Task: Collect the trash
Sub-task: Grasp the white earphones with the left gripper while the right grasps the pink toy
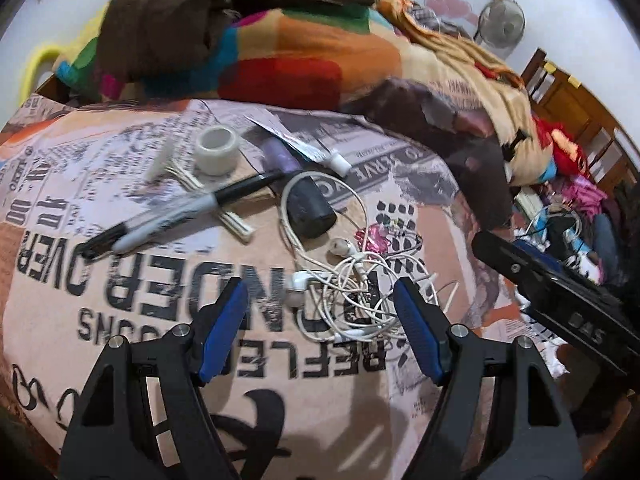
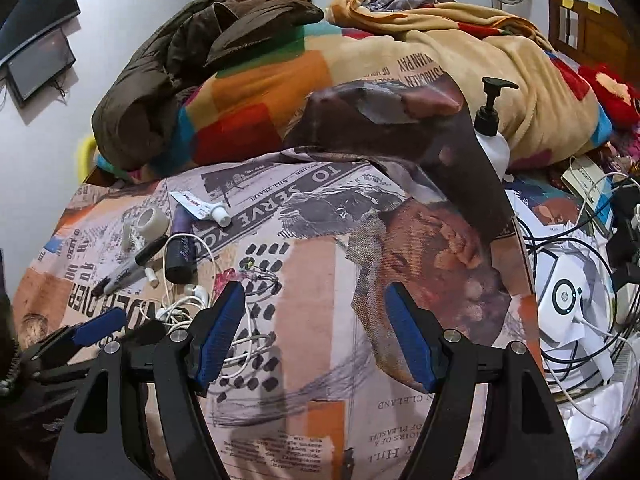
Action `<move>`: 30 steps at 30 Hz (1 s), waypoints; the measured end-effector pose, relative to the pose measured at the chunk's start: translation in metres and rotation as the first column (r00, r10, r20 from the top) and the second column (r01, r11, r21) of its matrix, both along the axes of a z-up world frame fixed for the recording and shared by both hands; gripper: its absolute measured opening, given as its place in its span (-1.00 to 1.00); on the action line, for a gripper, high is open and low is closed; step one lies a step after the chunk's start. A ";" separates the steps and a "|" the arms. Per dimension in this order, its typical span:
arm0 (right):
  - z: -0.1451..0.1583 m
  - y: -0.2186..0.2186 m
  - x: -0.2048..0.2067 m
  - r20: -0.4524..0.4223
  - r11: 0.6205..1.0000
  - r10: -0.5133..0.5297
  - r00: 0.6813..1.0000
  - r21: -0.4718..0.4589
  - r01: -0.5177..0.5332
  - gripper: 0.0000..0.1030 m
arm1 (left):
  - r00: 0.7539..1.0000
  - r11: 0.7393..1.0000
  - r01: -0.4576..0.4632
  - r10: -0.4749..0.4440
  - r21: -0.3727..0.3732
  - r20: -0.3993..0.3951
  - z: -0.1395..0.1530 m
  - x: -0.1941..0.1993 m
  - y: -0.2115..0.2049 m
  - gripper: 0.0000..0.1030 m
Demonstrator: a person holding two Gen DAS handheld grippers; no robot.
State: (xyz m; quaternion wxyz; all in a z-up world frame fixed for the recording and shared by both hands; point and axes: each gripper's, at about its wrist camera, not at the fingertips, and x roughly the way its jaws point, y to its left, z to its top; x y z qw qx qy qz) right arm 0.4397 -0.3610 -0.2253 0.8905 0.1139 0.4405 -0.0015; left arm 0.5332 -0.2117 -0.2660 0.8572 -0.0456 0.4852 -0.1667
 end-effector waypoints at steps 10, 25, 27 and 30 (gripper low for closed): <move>-0.001 0.001 0.001 0.011 1.000 0.016 1.000 0.010 -0.016 0.35 | 0.998 0.993 0.064 -0.066 0.103 0.013 -0.015 -0.003 -0.026 -0.49; -0.020 0.036 0.021 -0.012 0.990 0.116 0.993 0.078 -0.115 0.34 | 0.977 0.991 -0.127 0.117 0.043 0.179 0.039 -0.033 0.057 -0.82; -0.023 0.045 0.023 -0.020 0.991 0.129 0.991 0.046 -0.128 0.25 | 0.969 0.987 -0.152 0.140 0.045 0.203 0.047 -0.034 0.067 -0.82; -0.029 0.056 0.027 -0.036 0.989 0.148 0.988 -0.004 -0.148 0.15 | 0.958 0.982 -0.186 0.171 0.045 0.231 0.056 -0.035 0.083 -0.82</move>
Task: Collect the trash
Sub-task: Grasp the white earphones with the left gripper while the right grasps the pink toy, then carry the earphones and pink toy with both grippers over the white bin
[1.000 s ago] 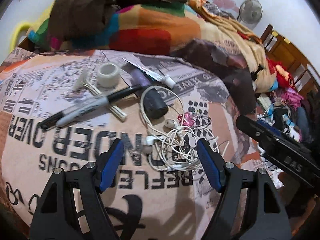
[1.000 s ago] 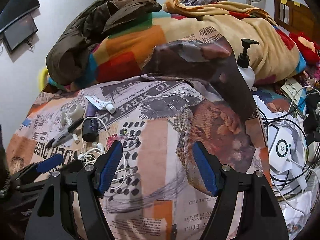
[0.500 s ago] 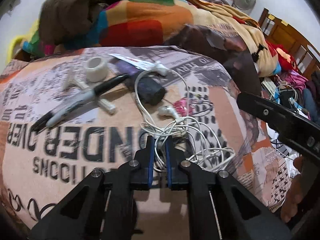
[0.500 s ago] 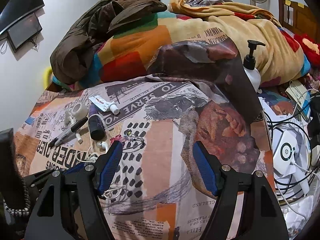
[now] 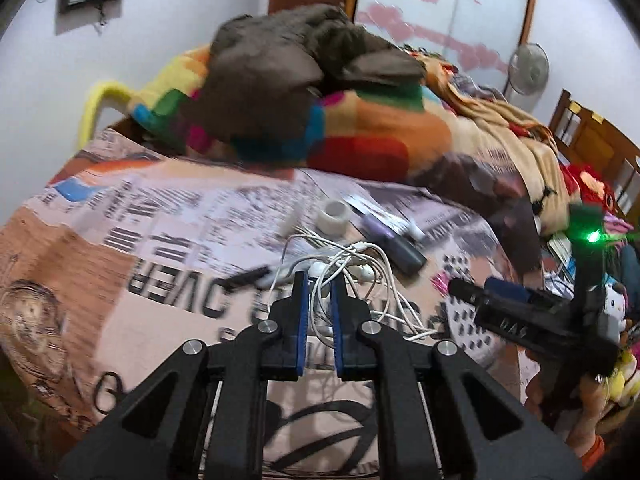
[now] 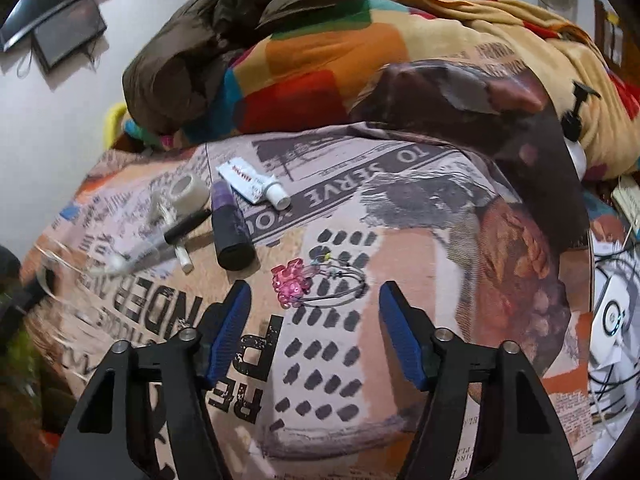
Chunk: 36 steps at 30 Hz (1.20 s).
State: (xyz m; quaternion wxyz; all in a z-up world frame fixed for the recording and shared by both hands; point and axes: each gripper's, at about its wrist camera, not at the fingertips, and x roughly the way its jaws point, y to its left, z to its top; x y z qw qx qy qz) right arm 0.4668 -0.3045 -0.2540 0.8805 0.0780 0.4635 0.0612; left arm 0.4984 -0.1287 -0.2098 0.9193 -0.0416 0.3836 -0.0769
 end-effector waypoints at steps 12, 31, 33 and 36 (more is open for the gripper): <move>-0.009 0.037 0.004 0.044 0.976 0.060 0.997 -0.213 -0.049 -0.59 | 1.000 0.999 -0.029 0.029 -0.027 0.001 -0.007 -0.011 0.019 -0.82; 0.071 0.053 -0.039 0.195 0.994 0.104 0.975 0.021 -0.110 -0.63 | 0.993 0.992 -0.106 0.109 -0.063 0.049 0.046 -0.049 0.077 -0.82; 0.082 0.067 -0.047 0.214 0.990 0.132 0.968 0.013 -0.138 -0.63 | 0.990 0.991 -0.119 0.123 -0.063 0.063 0.055 -0.060 0.087 -0.82; 0.100 0.091 -0.065 0.242 0.983 0.173 0.955 0.013 -0.182 -0.63 | 0.984 0.987 -0.148 0.153 -0.054 0.088 0.071 -0.080 0.107 -0.82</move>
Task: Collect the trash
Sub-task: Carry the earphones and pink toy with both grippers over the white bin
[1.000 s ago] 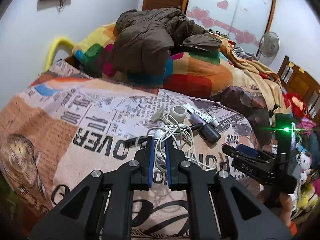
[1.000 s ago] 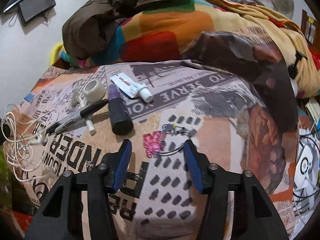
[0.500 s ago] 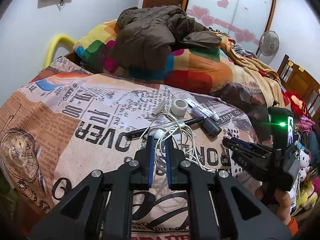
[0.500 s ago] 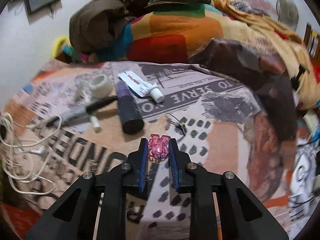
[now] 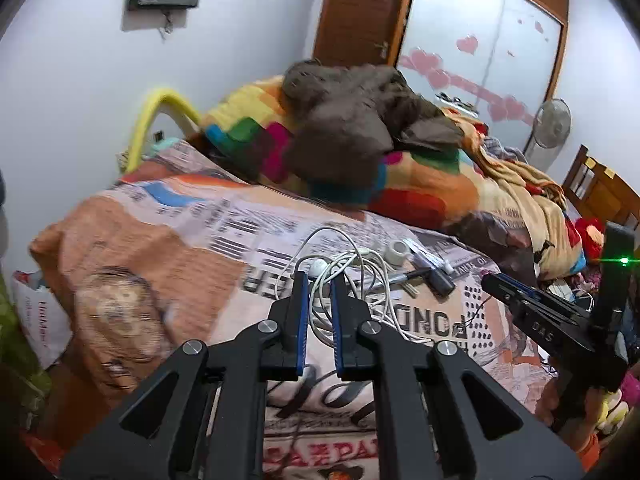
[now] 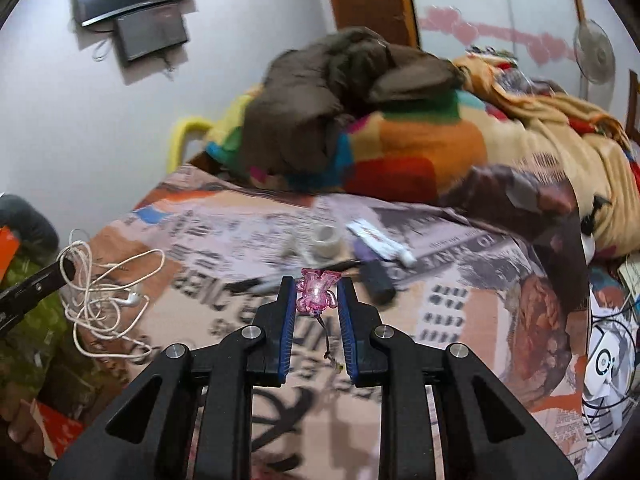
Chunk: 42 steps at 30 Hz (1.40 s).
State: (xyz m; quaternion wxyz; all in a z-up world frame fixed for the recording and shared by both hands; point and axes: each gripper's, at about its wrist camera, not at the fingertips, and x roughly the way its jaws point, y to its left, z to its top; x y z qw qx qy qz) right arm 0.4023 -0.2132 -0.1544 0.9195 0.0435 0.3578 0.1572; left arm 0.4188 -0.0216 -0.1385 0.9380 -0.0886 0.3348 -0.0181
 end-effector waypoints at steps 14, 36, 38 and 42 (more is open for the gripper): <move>0.061 0.115 -0.093 0.078 0.968 0.243 0.967 0.041 -0.246 -0.63 | 0.981 0.979 -0.189 0.186 0.079 0.051 0.052 -0.125 0.121 -0.82; 0.022 0.278 -0.191 -0.027 0.820 0.570 0.821 -0.040 -0.571 -0.63 | 0.891 0.902 -0.421 0.431 0.095 -0.142 -0.034 -0.269 0.249 -0.82; 0.011 0.291 -0.197 -0.053 0.803 0.591 0.805 -0.057 -0.593 -0.63 | 0.880 0.896 -0.436 0.443 0.080 -0.171 -0.049 -0.277 0.255 -0.82; -0.018 0.316 -0.209 -0.121 0.751 0.642 0.757 -0.095 -0.653 -0.63 | 0.857 0.887 -0.457 0.457 0.058 -0.237 -0.080 -0.288 0.263 -0.82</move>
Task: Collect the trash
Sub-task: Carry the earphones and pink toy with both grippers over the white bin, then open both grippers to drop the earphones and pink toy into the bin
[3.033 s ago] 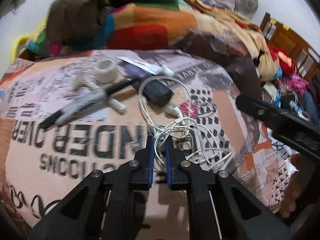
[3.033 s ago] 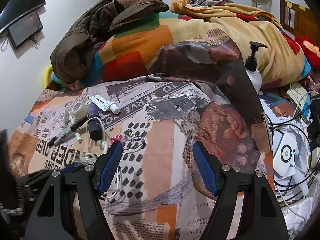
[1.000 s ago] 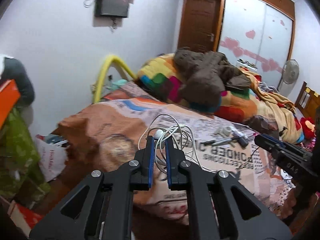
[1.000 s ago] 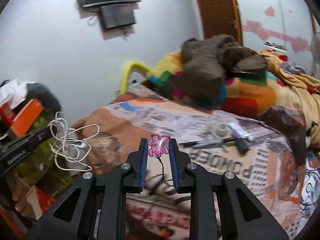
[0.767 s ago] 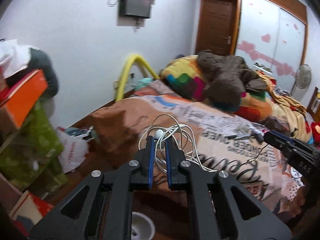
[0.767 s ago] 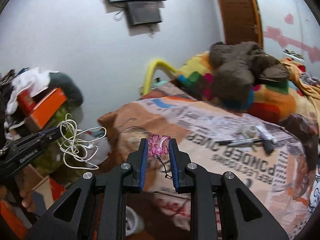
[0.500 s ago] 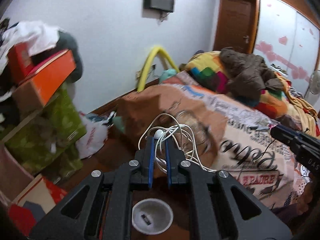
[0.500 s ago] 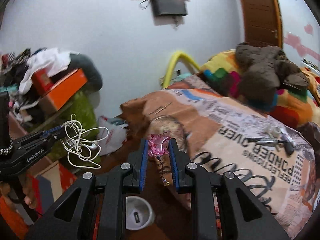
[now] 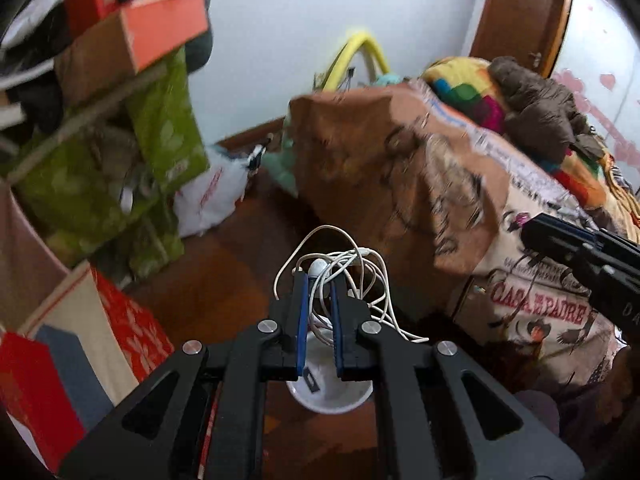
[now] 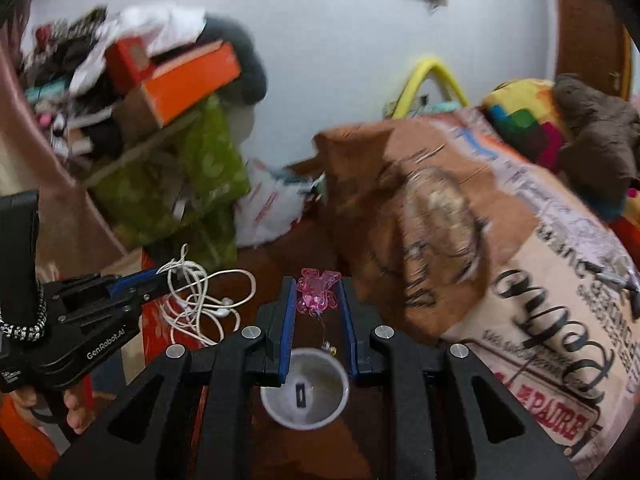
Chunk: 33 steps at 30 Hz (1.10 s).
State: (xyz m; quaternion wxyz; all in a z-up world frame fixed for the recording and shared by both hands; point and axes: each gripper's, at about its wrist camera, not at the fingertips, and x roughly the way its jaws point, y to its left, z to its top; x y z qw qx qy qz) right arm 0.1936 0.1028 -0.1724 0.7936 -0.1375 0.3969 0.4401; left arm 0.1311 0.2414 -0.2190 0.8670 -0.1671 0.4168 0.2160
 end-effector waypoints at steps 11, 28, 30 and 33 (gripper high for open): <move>-0.096 0.026 -0.001 -0.149 0.982 0.071 0.986 -0.161 -0.095 -0.63 | 0.986 0.990 -0.051 0.028 -0.134 -0.167 -0.090 0.003 0.009 -0.82; -0.184 0.037 0.013 -0.320 0.957 0.054 0.946 -0.255 -0.141 -0.63 | 0.941 0.964 -0.098 0.009 -0.246 -0.338 -0.189 0.035 0.015 -0.82; -0.186 0.037 0.015 -0.328 0.958 0.055 0.943 -0.249 -0.142 -0.63 | 0.937 0.960 -0.107 0.010 -0.259 -0.350 -0.197 0.037 0.016 -0.82; -0.190 0.039 0.018 -0.332 0.960 0.059 0.942 -0.241 -0.145 -0.63 | 0.932 0.949 -0.119 0.006 -0.290 -0.363 -0.208 0.040 0.018 -0.82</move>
